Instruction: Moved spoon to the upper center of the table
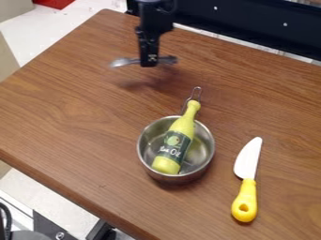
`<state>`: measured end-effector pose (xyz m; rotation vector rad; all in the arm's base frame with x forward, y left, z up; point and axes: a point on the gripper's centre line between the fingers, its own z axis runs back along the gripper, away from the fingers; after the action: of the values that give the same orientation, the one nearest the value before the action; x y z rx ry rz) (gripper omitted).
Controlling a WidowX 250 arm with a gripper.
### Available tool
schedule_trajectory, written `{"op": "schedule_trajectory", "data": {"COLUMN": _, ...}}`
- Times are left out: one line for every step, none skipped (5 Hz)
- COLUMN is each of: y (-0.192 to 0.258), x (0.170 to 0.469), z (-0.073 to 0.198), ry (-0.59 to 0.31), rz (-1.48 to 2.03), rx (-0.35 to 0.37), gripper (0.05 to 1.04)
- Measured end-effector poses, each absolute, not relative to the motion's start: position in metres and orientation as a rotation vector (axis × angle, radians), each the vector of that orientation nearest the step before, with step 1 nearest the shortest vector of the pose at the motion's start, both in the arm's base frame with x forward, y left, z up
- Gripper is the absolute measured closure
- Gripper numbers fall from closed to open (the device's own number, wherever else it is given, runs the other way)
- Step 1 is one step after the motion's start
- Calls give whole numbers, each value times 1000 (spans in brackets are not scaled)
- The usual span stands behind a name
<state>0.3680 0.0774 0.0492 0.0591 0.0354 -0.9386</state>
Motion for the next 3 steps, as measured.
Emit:
{"op": "schedule_trajectory", "data": {"y": 58, "x": 379, "z": 49, "ry": 12, "rz": -1048, "rx": 105, "gripper": 941}}
{"op": "schedule_trajectory", "data": {"y": 39, "x": 383, "z": 49, "ry": 0, "rz": -1178, "rx": 109, "gripper": 941}}
{"op": "schedule_trajectory", "data": {"y": 26, "x": 381, "z": 41, "ry": -21, "rz": -1282, "rx": 95, "gripper": 941}}
